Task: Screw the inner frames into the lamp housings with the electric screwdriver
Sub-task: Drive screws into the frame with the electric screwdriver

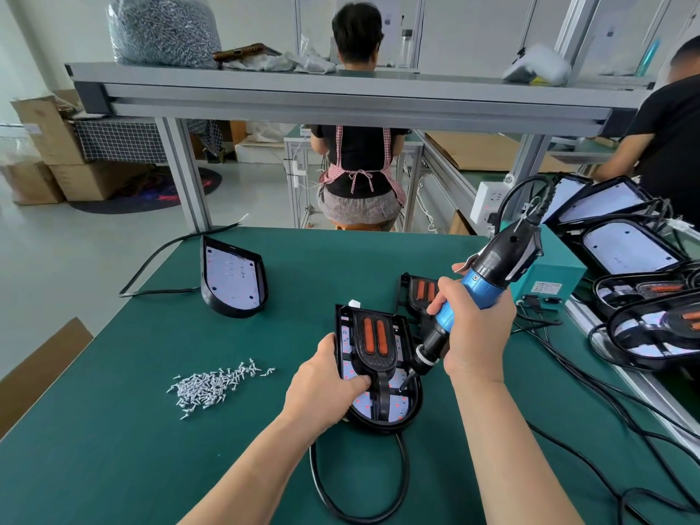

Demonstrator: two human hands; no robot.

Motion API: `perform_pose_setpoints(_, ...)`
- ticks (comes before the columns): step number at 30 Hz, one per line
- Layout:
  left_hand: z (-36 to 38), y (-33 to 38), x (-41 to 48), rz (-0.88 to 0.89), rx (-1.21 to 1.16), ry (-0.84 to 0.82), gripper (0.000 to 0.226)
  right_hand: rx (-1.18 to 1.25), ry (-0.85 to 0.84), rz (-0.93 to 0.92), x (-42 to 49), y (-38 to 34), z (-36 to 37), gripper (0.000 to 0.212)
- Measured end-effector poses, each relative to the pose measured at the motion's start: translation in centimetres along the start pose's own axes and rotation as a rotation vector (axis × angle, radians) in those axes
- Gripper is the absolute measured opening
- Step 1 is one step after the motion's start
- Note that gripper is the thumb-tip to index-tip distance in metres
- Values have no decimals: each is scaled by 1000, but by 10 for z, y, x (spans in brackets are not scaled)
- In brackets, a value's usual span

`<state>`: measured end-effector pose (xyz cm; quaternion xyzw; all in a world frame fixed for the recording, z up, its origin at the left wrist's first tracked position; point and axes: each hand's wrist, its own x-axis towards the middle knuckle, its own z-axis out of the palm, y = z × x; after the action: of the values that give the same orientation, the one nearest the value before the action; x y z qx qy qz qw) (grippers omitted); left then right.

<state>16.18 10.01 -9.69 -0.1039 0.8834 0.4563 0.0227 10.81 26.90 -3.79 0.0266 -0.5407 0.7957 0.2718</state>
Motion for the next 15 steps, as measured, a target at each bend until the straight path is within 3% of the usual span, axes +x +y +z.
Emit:
perform_pose_setpoints(2,-1,1,0,4,0,-7,57,-28,43,-17,-2,0,3,21)
perform_pose_setpoints(7,-3,0,-1,2,12,10,54,-41,-92,-108,1,-17,5,18)
perform_pose_setpoints(15,-6,1,-5,8,-140,-71,48,159,129,-82,-3,-49,-2,21)
